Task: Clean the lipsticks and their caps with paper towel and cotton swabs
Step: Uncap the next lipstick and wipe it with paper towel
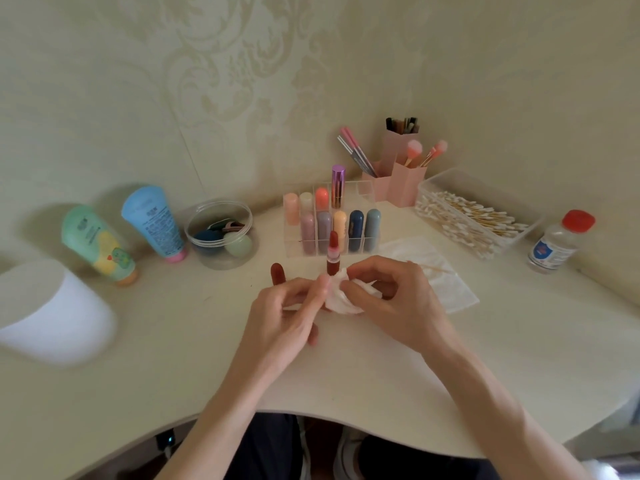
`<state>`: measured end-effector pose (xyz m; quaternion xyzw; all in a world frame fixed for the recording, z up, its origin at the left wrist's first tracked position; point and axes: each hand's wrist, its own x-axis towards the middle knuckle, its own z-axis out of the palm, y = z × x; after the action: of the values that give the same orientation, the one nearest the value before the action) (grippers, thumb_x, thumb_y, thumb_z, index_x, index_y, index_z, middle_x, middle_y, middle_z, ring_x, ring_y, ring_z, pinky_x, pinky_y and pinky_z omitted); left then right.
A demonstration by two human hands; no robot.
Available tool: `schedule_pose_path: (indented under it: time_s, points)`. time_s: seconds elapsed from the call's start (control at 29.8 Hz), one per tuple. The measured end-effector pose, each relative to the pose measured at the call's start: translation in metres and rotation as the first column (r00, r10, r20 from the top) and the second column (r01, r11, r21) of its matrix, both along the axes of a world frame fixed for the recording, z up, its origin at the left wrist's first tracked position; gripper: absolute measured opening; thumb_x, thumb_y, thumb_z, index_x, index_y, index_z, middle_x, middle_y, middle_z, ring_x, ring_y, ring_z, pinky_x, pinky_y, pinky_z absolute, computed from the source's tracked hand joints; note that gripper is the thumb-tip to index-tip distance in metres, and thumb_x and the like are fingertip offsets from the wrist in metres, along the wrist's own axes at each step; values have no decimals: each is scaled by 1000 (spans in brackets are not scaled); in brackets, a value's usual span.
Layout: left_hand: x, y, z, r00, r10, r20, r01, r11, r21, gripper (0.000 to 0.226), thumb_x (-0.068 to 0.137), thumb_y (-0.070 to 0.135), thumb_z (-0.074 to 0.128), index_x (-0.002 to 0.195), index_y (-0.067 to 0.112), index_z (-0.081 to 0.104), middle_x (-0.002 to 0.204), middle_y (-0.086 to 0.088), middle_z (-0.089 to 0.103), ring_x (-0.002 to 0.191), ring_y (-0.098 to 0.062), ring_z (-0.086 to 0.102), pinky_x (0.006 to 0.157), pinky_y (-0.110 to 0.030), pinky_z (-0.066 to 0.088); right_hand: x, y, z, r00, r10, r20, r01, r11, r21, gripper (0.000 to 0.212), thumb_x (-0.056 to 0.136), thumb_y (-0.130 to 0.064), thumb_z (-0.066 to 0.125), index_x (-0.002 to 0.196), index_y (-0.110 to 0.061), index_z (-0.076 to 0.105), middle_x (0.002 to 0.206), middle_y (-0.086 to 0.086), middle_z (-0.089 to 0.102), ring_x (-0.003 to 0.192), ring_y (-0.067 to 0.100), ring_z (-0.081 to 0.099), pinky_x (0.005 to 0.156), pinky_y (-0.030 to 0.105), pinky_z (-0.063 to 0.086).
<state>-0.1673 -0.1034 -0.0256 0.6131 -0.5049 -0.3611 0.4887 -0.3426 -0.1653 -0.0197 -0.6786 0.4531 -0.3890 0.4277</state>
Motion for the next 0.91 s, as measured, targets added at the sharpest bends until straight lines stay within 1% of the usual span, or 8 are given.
schedule_pose_path:
  time_s: [0.13,0.27,0.37,0.47,0.57,0.7,0.77,0.91]
  points:
    - [14,6,6,1000,-26,-15,26,998,58,14,93,31,73,93,18,80,58,2,67,50,-9,55,59,-9,42,4,3,-5,996,75,-38,-77,996,-38,6,86,-28,77,88,-28,72,84,-8,74,64,11,68,59,22,50]
    - [30,7,6,996,73,-56,-68,994,89,8,93,27,76,90,22,80,68,-1,74,51,-10,56,56,-17,43,2,4,-6,976,127,-174,-182,918,-352,33,84,-49,80,103,-25,67,113,-10,65,109,15,64,83,18,45]
    - [36,10,10,991,75,-113,-57,986,156,9,91,33,78,93,24,80,68,-7,72,54,-11,54,58,-22,41,7,10,-8,935,213,-284,-319,854,-412,53,76,-50,90,115,-23,65,127,-11,60,127,14,57,103,28,44]
    - [39,14,15,995,-6,-102,28,976,218,18,90,40,76,101,24,77,61,-5,65,55,-10,50,61,-26,37,13,10,-20,927,155,-342,-322,796,-512,36,85,-34,85,115,-20,70,115,-11,68,109,10,64,95,37,48]
    - [43,18,18,996,-38,-83,55,974,220,22,92,43,70,100,24,77,78,2,78,57,-14,57,65,-31,40,12,10,-23,940,163,-301,-303,805,-511,13,94,-24,77,104,-17,73,96,-9,70,87,11,65,81,34,50]
    - [61,11,7,956,186,228,-164,980,-115,14,98,32,67,103,23,76,89,9,77,64,-8,65,62,-30,53,11,10,-18,948,170,-269,-277,857,-435,14,95,-23,73,85,-16,66,80,-7,61,73,17,58,68,32,48]
    - [68,0,-1,855,241,460,-114,951,-287,25,95,33,68,117,23,73,107,14,70,78,-8,65,65,-22,51,13,11,-19,940,163,-301,-286,855,-432,22,95,-28,72,79,-16,63,75,-8,57,68,17,55,63,34,46]
    - [71,-22,-11,739,170,651,43,954,-298,36,92,30,74,127,27,72,121,9,63,97,-9,61,83,-20,45,13,10,-20,937,166,-309,-289,864,-413,24,97,-31,72,81,-16,64,76,-9,57,67,14,55,61,35,46]
